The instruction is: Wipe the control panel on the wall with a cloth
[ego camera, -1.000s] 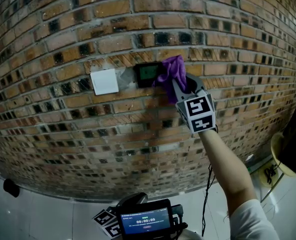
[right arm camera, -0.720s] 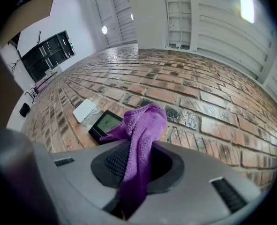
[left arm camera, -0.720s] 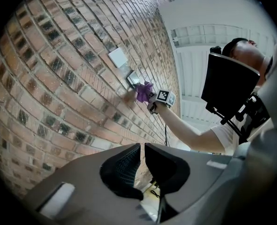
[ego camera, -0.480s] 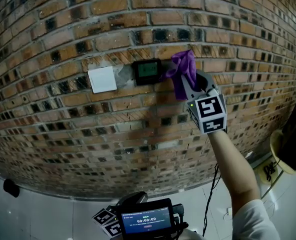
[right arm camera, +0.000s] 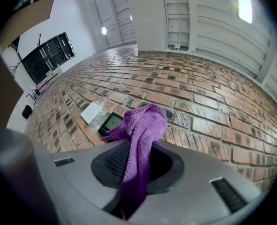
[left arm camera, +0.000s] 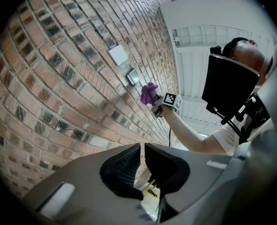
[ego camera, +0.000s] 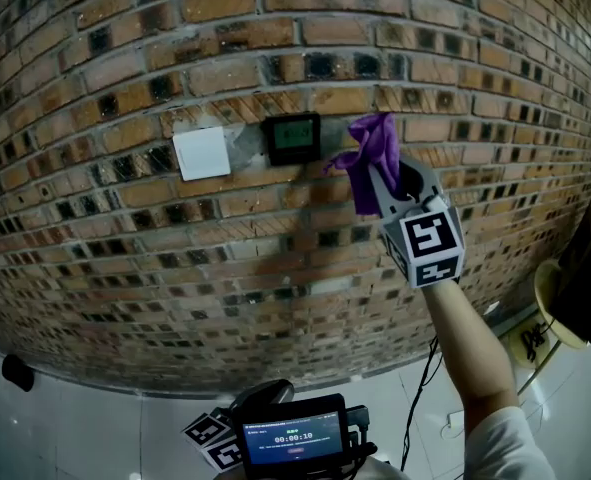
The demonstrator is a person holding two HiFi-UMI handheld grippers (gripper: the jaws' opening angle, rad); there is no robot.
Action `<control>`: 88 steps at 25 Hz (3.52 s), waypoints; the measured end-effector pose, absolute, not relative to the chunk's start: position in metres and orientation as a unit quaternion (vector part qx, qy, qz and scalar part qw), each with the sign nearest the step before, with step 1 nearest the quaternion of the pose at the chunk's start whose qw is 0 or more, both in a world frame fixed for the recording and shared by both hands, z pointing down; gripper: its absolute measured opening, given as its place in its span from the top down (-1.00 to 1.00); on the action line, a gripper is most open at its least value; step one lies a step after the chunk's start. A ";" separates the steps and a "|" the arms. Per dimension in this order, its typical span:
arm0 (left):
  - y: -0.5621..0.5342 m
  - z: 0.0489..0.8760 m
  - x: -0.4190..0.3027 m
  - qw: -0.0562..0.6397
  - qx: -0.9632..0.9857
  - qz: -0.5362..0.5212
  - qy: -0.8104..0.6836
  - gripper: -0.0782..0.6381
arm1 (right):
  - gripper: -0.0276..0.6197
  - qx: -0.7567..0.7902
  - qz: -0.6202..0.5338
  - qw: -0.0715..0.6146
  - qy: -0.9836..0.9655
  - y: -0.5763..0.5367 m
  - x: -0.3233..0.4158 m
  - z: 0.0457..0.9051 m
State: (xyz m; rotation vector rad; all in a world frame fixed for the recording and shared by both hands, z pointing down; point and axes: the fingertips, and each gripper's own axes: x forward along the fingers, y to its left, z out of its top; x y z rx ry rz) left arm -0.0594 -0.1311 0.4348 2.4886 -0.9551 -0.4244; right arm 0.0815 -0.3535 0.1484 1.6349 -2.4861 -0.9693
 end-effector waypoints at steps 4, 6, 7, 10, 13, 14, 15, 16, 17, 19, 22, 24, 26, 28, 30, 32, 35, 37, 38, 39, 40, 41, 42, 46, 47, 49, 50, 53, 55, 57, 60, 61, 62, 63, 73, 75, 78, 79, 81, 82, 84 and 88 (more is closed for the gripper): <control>-0.131 0.435 -0.057 0.221 0.901 -0.153 -0.341 0.69 | 0.67 0.524 -0.304 0.012 -0.796 -0.349 0.085 0.159; -0.131 0.435 -0.056 0.221 0.902 -0.153 -0.339 0.69 | 0.66 0.525 -0.300 0.013 -0.796 -0.348 0.088 0.163; -0.131 0.435 -0.055 0.221 0.902 -0.152 -0.338 0.69 | 0.67 0.525 -0.299 0.014 -0.797 -0.347 0.089 0.165; -0.131 0.435 -0.053 0.221 0.903 -0.150 -0.336 0.69 | 0.66 0.526 -0.294 0.017 -0.798 -0.344 0.091 0.171; -0.131 0.435 -0.053 0.221 0.903 -0.150 -0.337 0.69 | 0.67 0.526 -0.288 0.018 -0.800 -0.339 0.093 0.179; -0.131 0.436 -0.053 0.222 0.903 -0.150 -0.337 0.69 | 0.67 0.525 -0.285 0.018 -0.801 -0.337 0.093 0.181; -0.131 0.436 -0.053 0.222 0.902 -0.150 -0.337 0.69 | 0.67 0.525 -0.283 0.018 -0.803 -0.334 0.093 0.184; -0.131 0.436 -0.054 0.222 0.902 -0.151 -0.337 0.69 | 0.66 0.524 -0.281 0.019 -0.804 -0.331 0.093 0.186; -0.131 0.436 -0.054 0.221 0.902 -0.151 -0.337 0.69 | 0.67 0.523 -0.279 0.018 -0.805 -0.328 0.092 0.189; -0.132 0.436 -0.054 0.221 0.902 -0.152 -0.337 0.69 | 0.66 0.522 -0.275 0.016 -0.807 -0.322 0.092 0.192; -0.132 0.436 -0.054 0.222 0.902 -0.152 -0.338 0.69 | 0.67 0.520 -0.268 0.013 -0.811 -0.312 0.091 0.198; -0.133 0.435 -0.054 0.222 0.902 -0.152 -0.339 0.69 | 0.66 0.518 -0.263 0.011 -0.814 -0.307 0.091 0.202; -0.133 0.435 -0.055 0.221 0.901 -0.153 -0.340 0.69 | 0.67 0.516 -0.257 0.011 -0.817 -0.302 0.091 0.208; -0.134 0.435 -0.057 0.220 0.901 -0.155 -0.341 0.69 | 0.67 0.516 -0.248 0.012 -0.820 -0.297 0.090 0.215; -0.135 0.434 -0.059 0.219 0.900 -0.155 -0.343 0.69 | 0.66 0.515 -0.238 0.014 -0.823 -0.294 0.090 0.223; -0.135 0.434 -0.061 0.218 0.899 -0.155 -0.347 0.69 | 0.67 0.512 -0.230 0.020 -0.827 -0.290 0.089 0.231; -0.137 0.432 -0.064 0.214 0.898 -0.155 -0.351 0.69 | 0.67 0.511 -0.212 0.024 -0.832 -0.285 0.089 0.245; -0.138 0.431 -0.066 0.211 0.898 -0.155 -0.354 0.69 | 0.66 0.511 -0.202 0.023 -0.835 -0.281 0.089 0.252; -0.139 0.431 -0.067 0.210 0.897 -0.155 -0.356 0.69 | 0.66 0.511 -0.197 0.023 -0.836 -0.278 0.089 0.256; -0.140 0.432 -0.068 0.209 0.897 -0.155 -0.357 0.69 | 0.67 0.510 -0.193 0.025 -0.838 -0.276 0.088 0.260; -0.140 0.433 -0.068 0.209 0.897 -0.155 -0.358 0.69 | 0.66 0.508 -0.190 0.026 -0.840 -0.273 0.087 0.265; -0.140 0.433 -0.069 0.209 0.896 -0.155 -0.360 0.69 | 0.67 0.507 -0.185 0.026 -0.841 -0.271 0.087 0.270; -0.140 0.433 -0.070 0.210 0.896 -0.154 -0.361 0.69 | 0.67 0.507 -0.178 0.025 -0.843 -0.269 0.086 0.275; -0.141 0.433 -0.071 0.207 0.895 -0.155 -0.364 0.69 | 0.66 0.503 -0.153 0.031 -0.850 -0.262 0.084 0.292; -0.142 0.433 -0.072 0.206 0.895 -0.155 -0.365 0.69 | 0.67 0.502 -0.149 0.033 -0.851 -0.260 0.084 0.296; -0.143 0.433 -0.073 0.204 0.894 -0.155 -0.367 0.69 | 0.67 0.501 -0.141 0.036 -0.853 -0.256 0.085 0.303; -0.143 0.433 -0.073 0.203 0.894 -0.155 -0.367 0.69 | 0.67 0.501 -0.138 0.038 -0.853 -0.254 0.086 0.307; -0.143 0.433 -0.072 0.205 0.895 -0.153 -0.365 0.69 | 0.67 0.499 -0.127 0.043 -0.856 -0.249 0.087 0.319; -0.143 0.434 -0.072 0.205 0.895 -0.154 -0.364 0.69 | 0.66 0.499 -0.116 0.046 -0.858 -0.245 0.087 0.326; -0.144 0.437 -0.074 0.205 0.894 -0.156 -0.366 0.69 | 0.66 0.500 -0.106 0.047 -0.858 -0.243 0.088 0.332; -0.145 0.438 -0.075 0.205 0.894 -0.156 -0.366 0.69 | 0.66 0.500 -0.097 0.049 -0.859 -0.239 0.090 0.338; -0.146 0.437 -0.075 0.205 0.895 -0.155 -0.366 0.69 | 0.67 0.500 -0.095 0.049 -0.860 -0.238 0.090 0.340; -0.146 0.437 -0.075 0.204 0.895 -0.155 -0.366 0.69 | 0.67 0.499 -0.092 0.049 -0.860 -0.237 0.091 0.341; -0.146 0.436 -0.075 0.203 0.895 -0.154 -0.367 0.69 | 0.67 0.499 -0.090 0.049 -0.861 -0.236 0.091 0.343; -0.149 0.432 -0.077 0.198 0.896 -0.155 -0.367 0.69 | 0.67 0.484 -0.062 0.054 -0.871 -0.219 0.084 0.363; -0.149 0.432 -0.077 0.198 0.895 -0.155 -0.368 0.69 | 0.67 0.482 -0.058 0.054 -0.872 -0.217 0.084 0.367; -0.149 0.432 -0.078 0.196 0.895 -0.154 -0.370 0.69 | 0.66 0.480 -0.050 0.056 -0.874 -0.213 0.084 0.375; -0.148 0.432 -0.078 0.195 0.895 -0.154 -0.370 0.69 | 0.66 0.479 -0.048 0.057 -0.875 -0.212 0.084 0.378; -0.148 0.432 -0.078 0.194 0.896 -0.154 -0.369 0.69 | 0.67 0.476 -0.042 0.064 -0.876 -0.209 0.082 0.382; -0.147 0.432 -0.078 0.194 0.896 -0.154 -0.369 0.69 | 0.66 0.475 -0.040 0.066 -0.876 -0.207 0.081 0.384; -0.147 0.433 -0.078 0.195 0.896 -0.154 -0.368 0.69 | 0.66 0.475 -0.037 0.066 -0.877 -0.206 0.081 0.388; -0.147 0.434 -0.076 0.196 0.897 -0.155 -0.366 0.69 | 0.66 0.473 -0.031 0.073 -0.877 -0.201 0.082 0.396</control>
